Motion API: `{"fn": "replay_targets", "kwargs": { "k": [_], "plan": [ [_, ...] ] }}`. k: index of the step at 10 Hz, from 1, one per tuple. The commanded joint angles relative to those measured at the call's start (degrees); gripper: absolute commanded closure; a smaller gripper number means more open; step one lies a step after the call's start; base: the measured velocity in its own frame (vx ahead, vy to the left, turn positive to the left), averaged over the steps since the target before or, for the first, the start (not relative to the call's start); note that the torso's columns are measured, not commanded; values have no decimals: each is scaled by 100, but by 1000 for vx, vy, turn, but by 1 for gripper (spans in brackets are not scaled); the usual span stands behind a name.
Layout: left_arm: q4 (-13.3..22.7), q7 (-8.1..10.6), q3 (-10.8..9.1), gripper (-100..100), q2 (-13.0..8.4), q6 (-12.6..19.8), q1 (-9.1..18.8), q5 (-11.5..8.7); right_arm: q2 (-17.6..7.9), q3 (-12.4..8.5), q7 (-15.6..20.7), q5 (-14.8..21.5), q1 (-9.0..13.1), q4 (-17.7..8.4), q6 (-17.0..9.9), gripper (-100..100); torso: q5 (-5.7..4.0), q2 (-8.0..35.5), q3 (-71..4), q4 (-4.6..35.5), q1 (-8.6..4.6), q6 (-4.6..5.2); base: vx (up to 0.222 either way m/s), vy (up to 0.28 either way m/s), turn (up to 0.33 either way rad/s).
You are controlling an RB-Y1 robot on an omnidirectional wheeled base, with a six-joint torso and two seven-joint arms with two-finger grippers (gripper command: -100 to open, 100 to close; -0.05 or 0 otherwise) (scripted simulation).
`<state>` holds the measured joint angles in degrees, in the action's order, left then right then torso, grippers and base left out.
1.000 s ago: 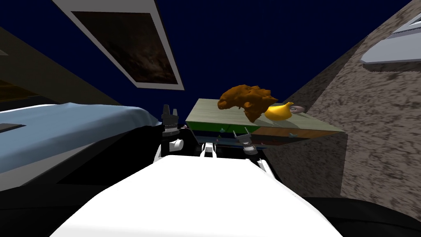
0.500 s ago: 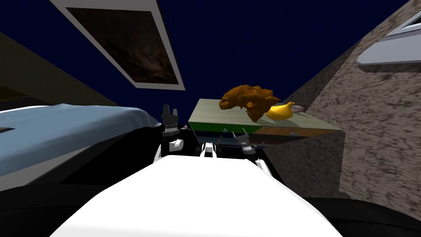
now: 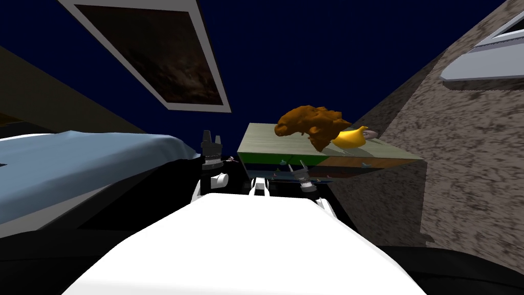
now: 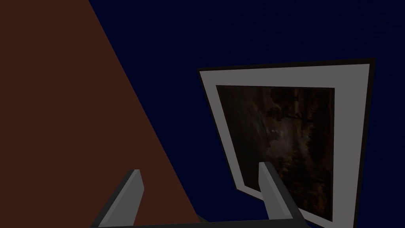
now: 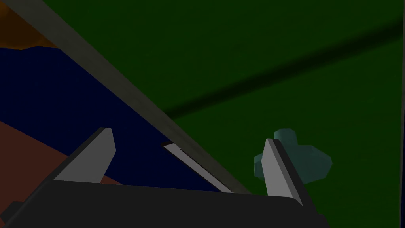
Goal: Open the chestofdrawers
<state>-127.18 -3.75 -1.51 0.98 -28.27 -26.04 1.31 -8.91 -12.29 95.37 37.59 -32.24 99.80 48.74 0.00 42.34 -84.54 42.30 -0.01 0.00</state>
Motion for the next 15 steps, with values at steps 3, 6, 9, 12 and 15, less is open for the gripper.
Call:
{"fn": "replay_targets", "kwargs": {
  "k": [3,6,9,12,15],
  "plan": [
    [0,0,0,0,0,0,0,0,116,-31,460,270,48,-181,-46,-100,-1,-10,-6,-3,-1,0,4,54,-32],
    [0,0,0,0,0,0,0,0,190,-57,752,443,86,-315,-75,-100,1,-6,-4,-2,2,0,6,64,-35],
    [0,0,0,0,0,0,0,0,274,-88,1085,642,132,-473,-111,-100,0,-2,-1,0,-1,0,-4,71,-38],
    [0,0,-1,0,-1,0,-1,0,394,241,1028,828,45,-159,-330,-100,-5,-16,-9,-4,-19,2,31,-12,-91],
    [0,0,-1,0,-1,0,0,0,514,555,1019,1039,-20,111,-547,-100,2,5,3,0,13,-1,28,-30,-33]
  ]
}}
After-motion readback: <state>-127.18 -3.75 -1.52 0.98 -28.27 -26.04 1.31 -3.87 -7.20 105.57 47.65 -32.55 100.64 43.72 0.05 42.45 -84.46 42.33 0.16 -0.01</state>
